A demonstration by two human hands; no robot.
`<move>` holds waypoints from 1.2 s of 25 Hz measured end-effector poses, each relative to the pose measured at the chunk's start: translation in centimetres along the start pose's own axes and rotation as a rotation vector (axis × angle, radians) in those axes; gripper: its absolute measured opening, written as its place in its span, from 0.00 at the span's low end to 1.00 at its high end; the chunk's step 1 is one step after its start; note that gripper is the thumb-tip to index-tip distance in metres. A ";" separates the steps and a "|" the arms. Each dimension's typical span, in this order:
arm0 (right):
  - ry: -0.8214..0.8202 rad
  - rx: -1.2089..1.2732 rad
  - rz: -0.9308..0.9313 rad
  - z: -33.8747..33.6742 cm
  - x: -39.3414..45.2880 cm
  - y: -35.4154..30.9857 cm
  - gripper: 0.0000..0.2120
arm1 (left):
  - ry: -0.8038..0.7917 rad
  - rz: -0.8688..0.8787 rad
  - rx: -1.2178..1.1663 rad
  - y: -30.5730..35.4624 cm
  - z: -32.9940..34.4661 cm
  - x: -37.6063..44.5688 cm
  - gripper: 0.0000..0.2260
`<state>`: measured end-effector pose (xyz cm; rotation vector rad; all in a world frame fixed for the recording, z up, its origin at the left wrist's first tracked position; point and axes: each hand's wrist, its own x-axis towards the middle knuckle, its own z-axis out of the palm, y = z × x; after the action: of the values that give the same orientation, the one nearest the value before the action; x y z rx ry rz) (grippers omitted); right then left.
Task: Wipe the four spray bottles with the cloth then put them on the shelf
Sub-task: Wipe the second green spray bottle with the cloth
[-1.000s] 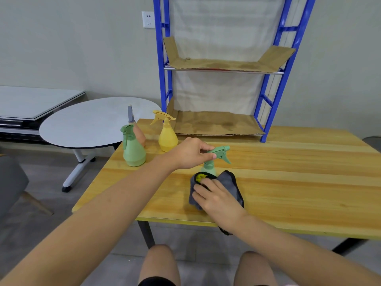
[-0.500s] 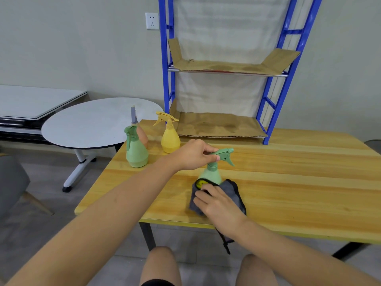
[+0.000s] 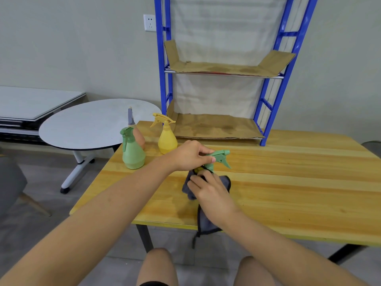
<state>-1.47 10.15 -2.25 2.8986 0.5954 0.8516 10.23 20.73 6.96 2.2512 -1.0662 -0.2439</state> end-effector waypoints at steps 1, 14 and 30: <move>0.010 -0.048 0.002 0.2 0.1 -0.3 0.09 | 0.003 0.007 0.012 0.0 0.0 0.0 0.15; -0.180 0.033 -0.190 1.6 -4.9 -0.4 0.09 | -0.013 -0.006 -0.069 -1.5 0.5 0.5 0.18; 0.201 0.299 0.076 0.4 -4.0 5.9 0.18 | 0.000 -0.001 -0.156 -1.5 0.6 0.1 0.11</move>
<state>-2.34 3.20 -3.63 3.1400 0.6865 1.1683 11.01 21.11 5.56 2.1132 -1.0103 -0.3169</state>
